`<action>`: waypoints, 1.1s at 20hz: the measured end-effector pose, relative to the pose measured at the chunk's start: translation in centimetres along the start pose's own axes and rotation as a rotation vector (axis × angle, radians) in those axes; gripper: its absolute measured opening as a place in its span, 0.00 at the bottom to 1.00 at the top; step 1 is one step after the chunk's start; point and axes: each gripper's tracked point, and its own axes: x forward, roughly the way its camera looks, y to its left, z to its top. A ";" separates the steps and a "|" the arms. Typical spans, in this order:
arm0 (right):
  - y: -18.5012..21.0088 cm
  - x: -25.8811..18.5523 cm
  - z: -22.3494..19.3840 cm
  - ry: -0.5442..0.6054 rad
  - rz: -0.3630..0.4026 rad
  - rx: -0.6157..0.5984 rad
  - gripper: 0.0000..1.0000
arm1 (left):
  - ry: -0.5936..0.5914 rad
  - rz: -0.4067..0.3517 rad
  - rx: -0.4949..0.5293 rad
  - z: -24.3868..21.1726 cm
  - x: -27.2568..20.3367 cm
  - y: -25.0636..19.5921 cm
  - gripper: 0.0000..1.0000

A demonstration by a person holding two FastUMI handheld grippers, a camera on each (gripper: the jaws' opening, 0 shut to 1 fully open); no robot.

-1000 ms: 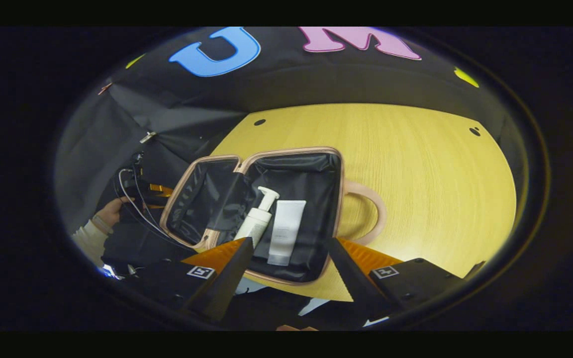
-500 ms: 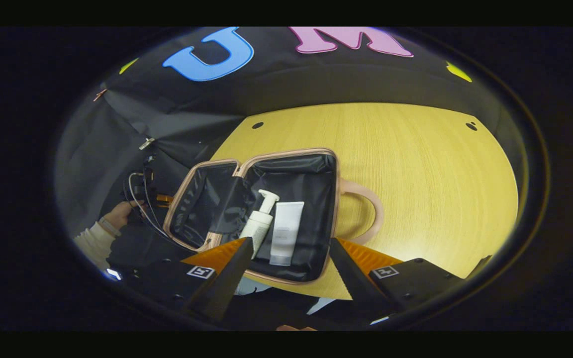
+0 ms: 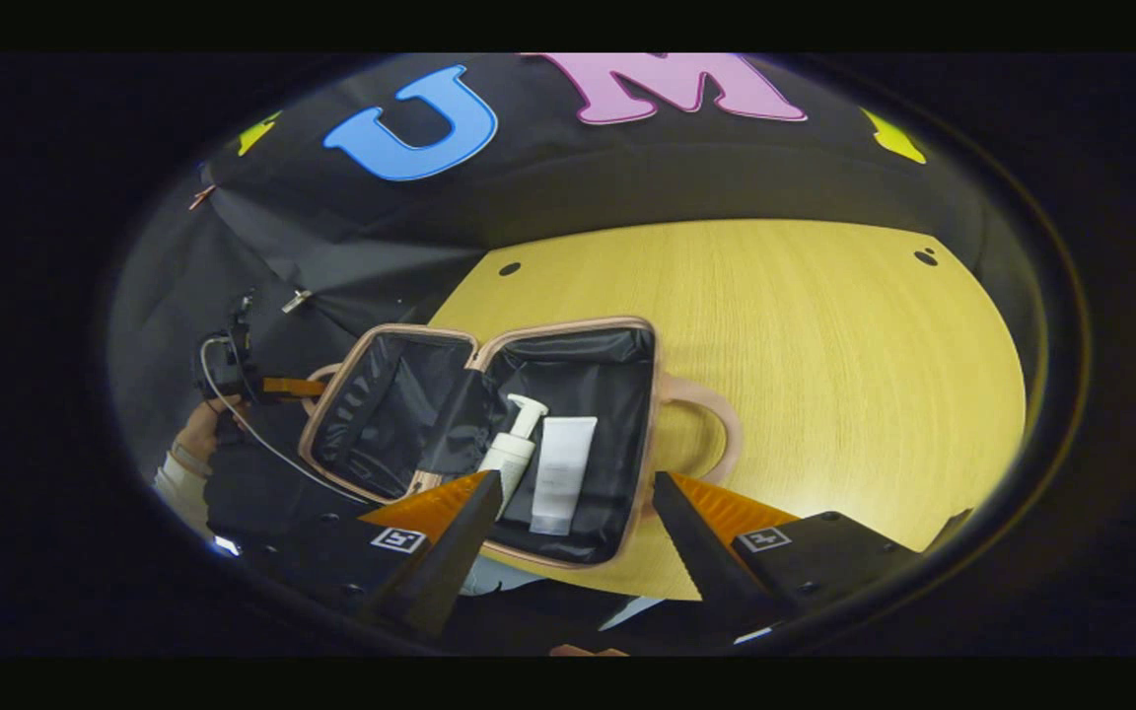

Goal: First open the suitcase, pack the skin care products into it, and then close the suitcase.

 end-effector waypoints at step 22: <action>-5.9 -11.3 2.7 -0.254 -0.089 -0.084 0.97 | -0.104 -0.757 0.224 -5.8 -12.4 -41.0 0.08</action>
